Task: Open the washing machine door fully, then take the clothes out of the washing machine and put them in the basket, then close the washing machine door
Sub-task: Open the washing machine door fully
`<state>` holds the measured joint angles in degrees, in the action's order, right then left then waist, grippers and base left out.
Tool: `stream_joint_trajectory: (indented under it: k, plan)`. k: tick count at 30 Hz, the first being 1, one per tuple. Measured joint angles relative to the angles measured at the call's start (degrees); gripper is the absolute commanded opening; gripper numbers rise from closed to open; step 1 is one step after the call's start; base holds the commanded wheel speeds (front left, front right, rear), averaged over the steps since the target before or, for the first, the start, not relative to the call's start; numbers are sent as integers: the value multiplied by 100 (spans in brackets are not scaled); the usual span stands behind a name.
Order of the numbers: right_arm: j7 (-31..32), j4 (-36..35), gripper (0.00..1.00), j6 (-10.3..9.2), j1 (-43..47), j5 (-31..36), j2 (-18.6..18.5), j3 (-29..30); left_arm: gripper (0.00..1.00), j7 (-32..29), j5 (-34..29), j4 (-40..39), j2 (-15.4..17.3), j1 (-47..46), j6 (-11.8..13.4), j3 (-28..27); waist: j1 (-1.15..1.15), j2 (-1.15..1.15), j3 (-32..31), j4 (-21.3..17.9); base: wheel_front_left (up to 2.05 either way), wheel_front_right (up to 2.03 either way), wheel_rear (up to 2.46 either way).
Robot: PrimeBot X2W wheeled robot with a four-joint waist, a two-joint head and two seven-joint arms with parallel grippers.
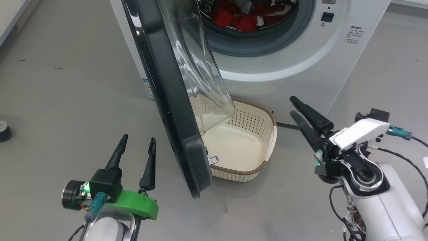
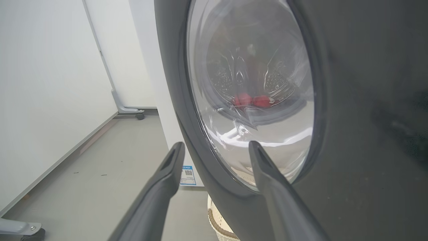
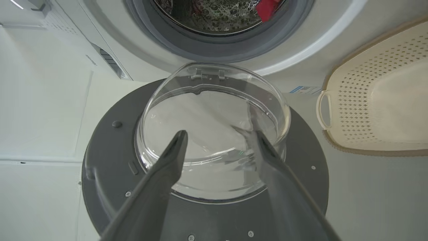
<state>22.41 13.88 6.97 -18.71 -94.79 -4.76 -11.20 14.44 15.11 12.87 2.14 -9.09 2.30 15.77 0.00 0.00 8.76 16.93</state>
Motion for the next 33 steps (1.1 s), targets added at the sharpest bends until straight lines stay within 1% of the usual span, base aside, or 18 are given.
stream_joint_trajectory:
  k: [6, 14, 16, 20, 22, 23, 24, 27, 30, 33]
  plan:
    - [-1066, -291, 100, 0, 239, 1568, -514, -22, 100, 0, 52, -41, 0, 1, 42, -30, 0, 0, 13, -23, 0, 0, 0]
    - [-2526, -673, 100, 0, 411, 3424, -1158, -141, 100, 0, 62, -58, 0, 4, 45, -31, 0, 0, 25, -37, 0, 0, 0]
    - [-2967, -723, 100, 1, 413, 4027, -1394, -152, 100, 0, 62, -67, 1, 4, 48, -31, 0, 0, 21, -36, 0, 0, 0]
    - [-3722, -754, 100, 1, 450, 4998, -1836, -164, 100, 0, 76, -73, 0, 12, 49, -30, 0, 0, 12, -36, 0, 0, 0]
    - [-4060, -732, 100, 1, 543, 5382, -1884, -124, 100, 0, 76, -73, 0, 26, 49, -32, 0, 0, 4, -38, 0, 0, 0]
    - [-4158, -717, 100, -1, 598, 5572, -1898, -138, 100, 0, 76, -73, 0, 34, 49, -31, 0, 0, 0, -39, 0, 0, 0]
    - [-4102, -706, 100, -16, 653, 5749, -1913, -160, 100, 0, 76, -71, 1, 41, 49, -32, 0, 0, -5, -41, 0, 0, 0]
    - [-3879, -700, 100, -187, 771, 6158, -1914, -226, 100, 0, 76, -71, 1, 77, 49, -31, 0, 0, -20, -44, 0, 0, 0]
    - [-3820, -699, 100, -339, 893, 6494, -1906, -282, 100, 0, 76, -70, 1, 94, 49, -26, 0, 0, -37, -44, 0, 0, 0]
    - [-3774, -708, 100, -477, 1047, 6701, -1791, -272, 100, 0, 76, -70, 0, 95, 49, -25, 0, 0, -53, -43, 0, 0, 0]
